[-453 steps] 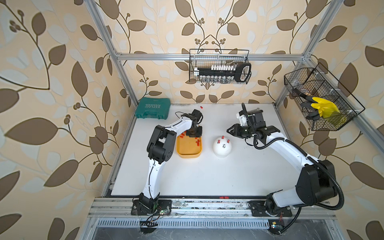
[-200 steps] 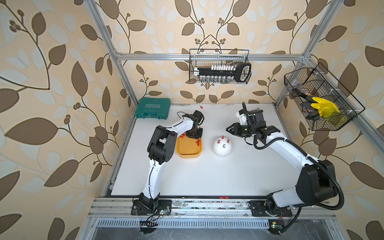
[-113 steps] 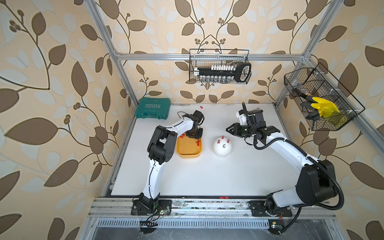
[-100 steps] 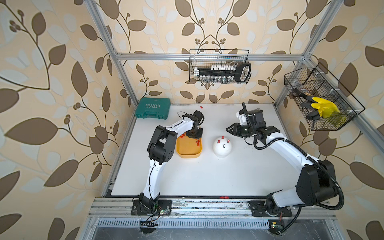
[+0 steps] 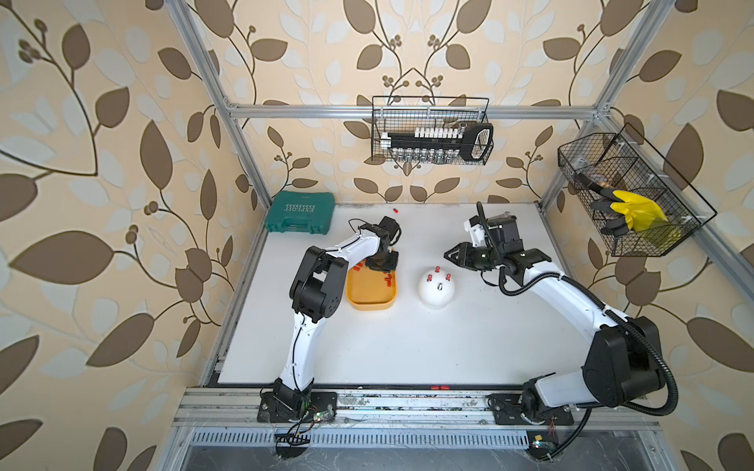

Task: Cover the protruding screws with screw protection sleeves
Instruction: Pick up the screw protection sleeve from the storage box.

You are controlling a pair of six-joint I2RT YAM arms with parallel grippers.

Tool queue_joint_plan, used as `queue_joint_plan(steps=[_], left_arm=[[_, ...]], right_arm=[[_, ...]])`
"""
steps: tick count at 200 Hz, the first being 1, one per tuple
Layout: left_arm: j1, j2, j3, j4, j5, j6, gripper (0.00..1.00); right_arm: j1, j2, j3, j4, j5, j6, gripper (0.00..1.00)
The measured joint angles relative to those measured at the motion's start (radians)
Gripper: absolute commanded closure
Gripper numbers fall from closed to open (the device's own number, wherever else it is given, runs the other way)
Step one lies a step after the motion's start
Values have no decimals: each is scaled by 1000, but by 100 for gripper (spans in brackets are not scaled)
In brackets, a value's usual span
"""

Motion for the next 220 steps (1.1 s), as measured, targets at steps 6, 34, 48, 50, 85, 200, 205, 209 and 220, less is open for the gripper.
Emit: queue_joint_plan(steps=[6,34,48,50,85,200,205,209,220], left_arm=[[0,0,0,0,2,2,74],[0,0,1,0,3,2,72],[0,0,0,0,3,2,72],[0,0,0,0,3,2,72],[0,-11,-20,13,3,1,80],[-6,-54,-90,34,2,-3,74],[-6,-54,-90,35,2,-3,74],[-6,-54,-90,35,0,-3,75],[-6,-53,-89,36,-2,-3,75]], right_arm=[[0,0,-1,0,0,0,67],[0,0,-1,0,0,0,67],[0,0,-1,0,0,0,67],[0,0,-1,0,0,0,67],[0,0,-1,4,-4,0,67],[0,0,-1,12,-15,3,67],[0,0,-1,12,-15,3,67],[0,0,-1,12,-15,3,67],[0,0,-1,13,-15,3,67]])
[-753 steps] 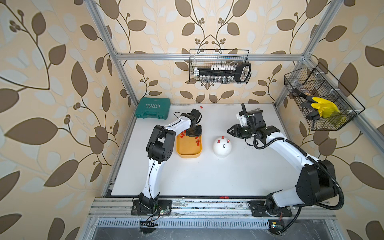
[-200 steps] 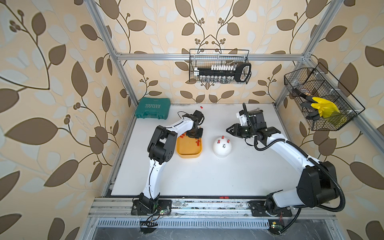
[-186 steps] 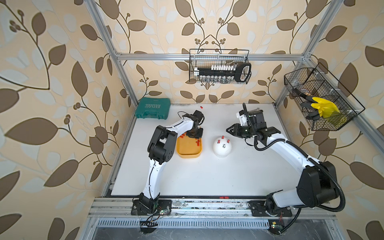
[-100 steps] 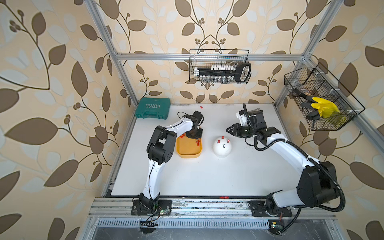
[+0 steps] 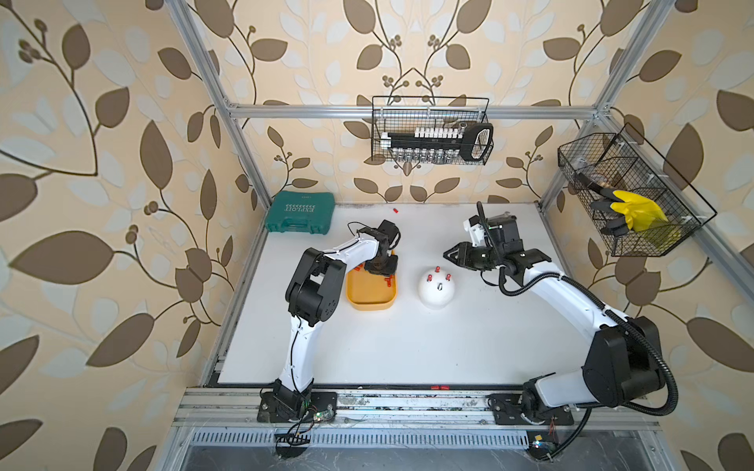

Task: Cover the protruding screws with screw protection sleeves
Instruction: Pick up the screw protection sleeve from the storage box.

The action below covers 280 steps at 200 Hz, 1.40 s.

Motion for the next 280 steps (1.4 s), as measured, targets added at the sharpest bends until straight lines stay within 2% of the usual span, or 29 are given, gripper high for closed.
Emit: queue_joint_plan(steps=[19,30,60,76,140,167,192,247,280], left_arm=[[0,2,4,-1,0,2,79],[0,5,8,-1,0,3,84],[0,6,10,0,-1,8,86],[0,6,11,0,-1,10,98],[1,5,7,25,5,35,100],[10,-29,-56,97,42,50,100],[23,-146,-216,212,104,50,100],[56,-550,-524,488,193,43,100],[55,-789,-777,702,277,48,100]], right_arm=[[0,0,0,0,0,0,67],[0,0,0,0,0,0,67],[0,0,0,1,0,0,67],[0,0,0,1,0,0,67],[0,0,0,23,0,0,67],[1,0,0,52,0,-1,67],[2,-2,-1,75,-2,-1,67],[15,-55,-36,148,-38,-2,67],[34,-71,-52,200,-103,9,67]])
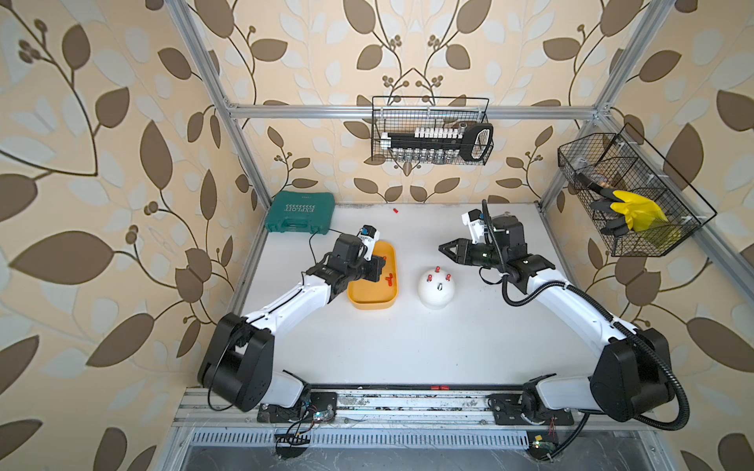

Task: Cover the protruding screws with screw protection sleeves
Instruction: Pick up the screw protection sleeve from the storage box.

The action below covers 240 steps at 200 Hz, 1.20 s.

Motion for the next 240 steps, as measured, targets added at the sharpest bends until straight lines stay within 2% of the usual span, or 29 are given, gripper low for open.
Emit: queue_joint_plan(steps=[46,87,129,177,218,240], left_arm=[[0,-146,-200,280,215,11,100],[0,-255,-211,434,414,14,100],[-10,-320,-190,509,566,11,100],[-51,-322,-169,525,642,5,100],[-74,-322,-148,523,663,6,100],[-81,-323,-143,515,670,9,100]], right_arm=[[97,-74,-2,35,-153,3,67],[106,-111,-27,146,-319,42,67],[152,-147,-27,128,-345,10,66],[195,-163,12,128,-375,0,67],[250,-160,40,121,-420,-39,76],[270,-148,63,92,-429,-71,77]])
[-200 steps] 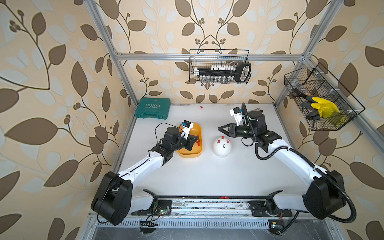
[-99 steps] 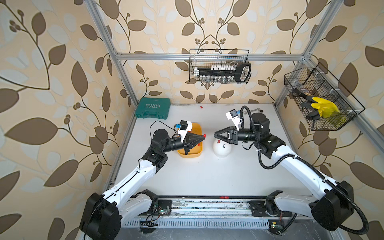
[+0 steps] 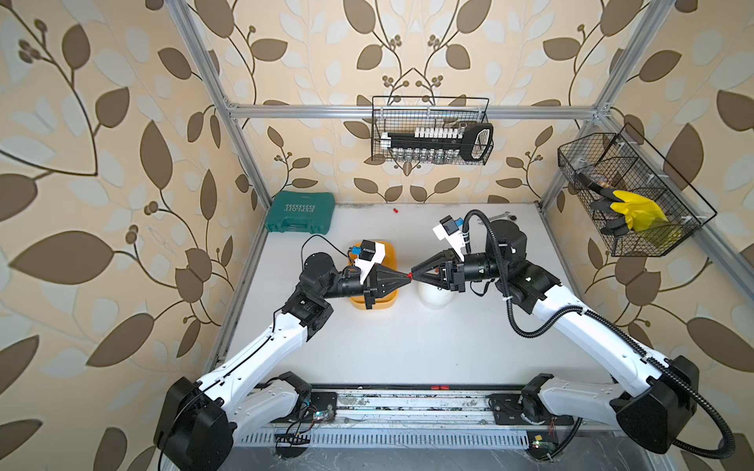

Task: Cover the protruding screws with screw protection sleeves
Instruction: Pick up the screw protection sleeve from the storage box.

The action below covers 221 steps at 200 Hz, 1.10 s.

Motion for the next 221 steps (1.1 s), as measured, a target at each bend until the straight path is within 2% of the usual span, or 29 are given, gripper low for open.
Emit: queue_joint_plan(steps=[20,100,108,119,132,141,155,186,221], left_arm=[[-6,-1,1,-1,6,5,100],[-20,-8,5,-49,3,25,100],[-20,-9,6,-53,1,27,90],[-20,-10,6,-59,-5,29,87],[-26,-10,6,-64,-17,41,67],[-26,-11,6,-78,-36,53,62],[-26,-16,7,-114,-86,81,56],[-26,-50,-31,-166,-233,147,54],[-49,-81,-107,-209,-370,217,45]], right_arm=[[10,3,8,-26,1,-23,88],[13,0,17,-77,7,-64,100],[14,-2,17,-84,13,-66,100],[15,-6,17,-95,24,-70,100],[18,-11,17,-110,43,-72,100],[19,-15,17,-118,56,-73,100],[19,-20,18,-137,87,-74,100],[8,-21,47,-219,168,-72,100],[-72,-15,61,-282,224,4,100]])
